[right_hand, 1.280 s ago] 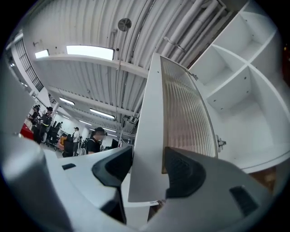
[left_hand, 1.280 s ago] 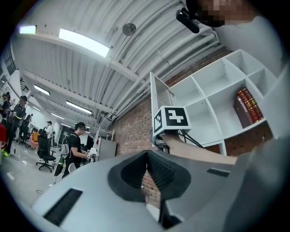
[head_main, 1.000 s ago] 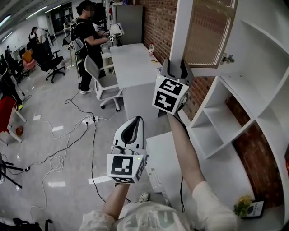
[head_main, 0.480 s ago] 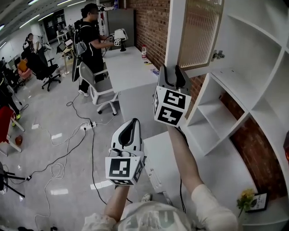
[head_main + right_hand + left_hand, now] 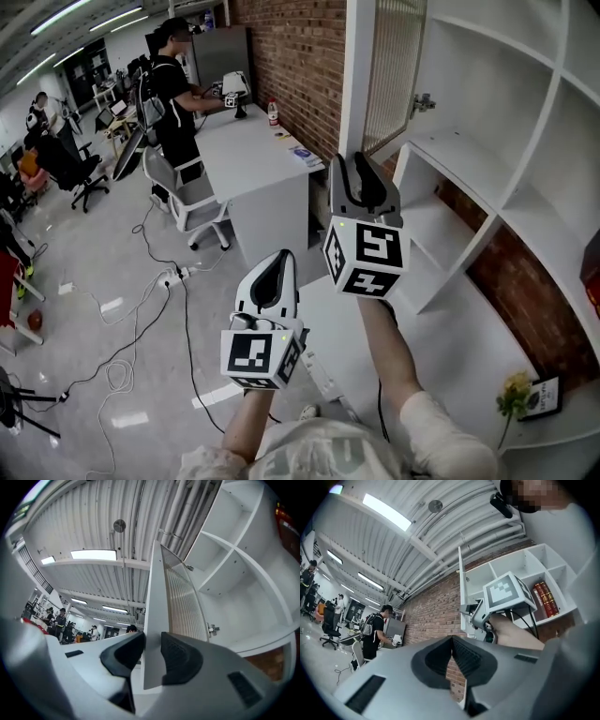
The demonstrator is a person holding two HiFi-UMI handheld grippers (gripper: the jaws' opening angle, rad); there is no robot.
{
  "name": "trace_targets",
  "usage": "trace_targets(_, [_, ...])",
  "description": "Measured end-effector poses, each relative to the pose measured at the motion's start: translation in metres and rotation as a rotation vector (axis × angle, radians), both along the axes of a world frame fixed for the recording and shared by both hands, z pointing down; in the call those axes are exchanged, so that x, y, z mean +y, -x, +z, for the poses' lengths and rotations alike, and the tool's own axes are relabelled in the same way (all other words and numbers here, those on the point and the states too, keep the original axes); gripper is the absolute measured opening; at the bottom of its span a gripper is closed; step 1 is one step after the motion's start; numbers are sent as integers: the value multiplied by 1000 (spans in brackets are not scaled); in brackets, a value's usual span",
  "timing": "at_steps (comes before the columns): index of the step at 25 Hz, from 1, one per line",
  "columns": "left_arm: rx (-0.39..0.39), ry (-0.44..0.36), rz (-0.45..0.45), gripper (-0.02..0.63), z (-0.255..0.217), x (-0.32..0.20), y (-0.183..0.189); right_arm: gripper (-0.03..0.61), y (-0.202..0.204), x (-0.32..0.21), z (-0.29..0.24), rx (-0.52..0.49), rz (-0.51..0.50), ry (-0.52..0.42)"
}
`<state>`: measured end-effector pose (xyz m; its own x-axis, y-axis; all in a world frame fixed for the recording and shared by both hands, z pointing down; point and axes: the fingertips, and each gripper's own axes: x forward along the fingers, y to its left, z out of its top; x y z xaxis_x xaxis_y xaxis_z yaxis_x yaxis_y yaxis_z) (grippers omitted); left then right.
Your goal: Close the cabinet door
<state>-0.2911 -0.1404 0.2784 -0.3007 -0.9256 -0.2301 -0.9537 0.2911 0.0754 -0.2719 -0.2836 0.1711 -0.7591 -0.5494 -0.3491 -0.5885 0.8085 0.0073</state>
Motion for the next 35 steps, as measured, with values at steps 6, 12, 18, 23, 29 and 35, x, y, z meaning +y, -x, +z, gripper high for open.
trace_targets(6, [0,2,43,14,0,-13,-10,117,-27,1,-3,-11,-28,-7])
trace_targets(12, [-10,5,81,14,-1,-26,-19,107,-51,1,-4,-21,-38,-6])
trace_targets(18, [-13,14,113,14,1,-38,-29,100,-78,-4,-4,-48,-49,10])
trace_targets(23, [-20,12,137,14,0,-45,-35,91,-103,-9,-5,-44,-21,0])
trace_targets(29, [-37,12,190,14,-1,-56,-57,83,-131,-22,-5,-17,59,-20])
trace_targets(35, [-25,14,237,14,1,-66,-71,74,-164,-44,-3,-10,193,-18])
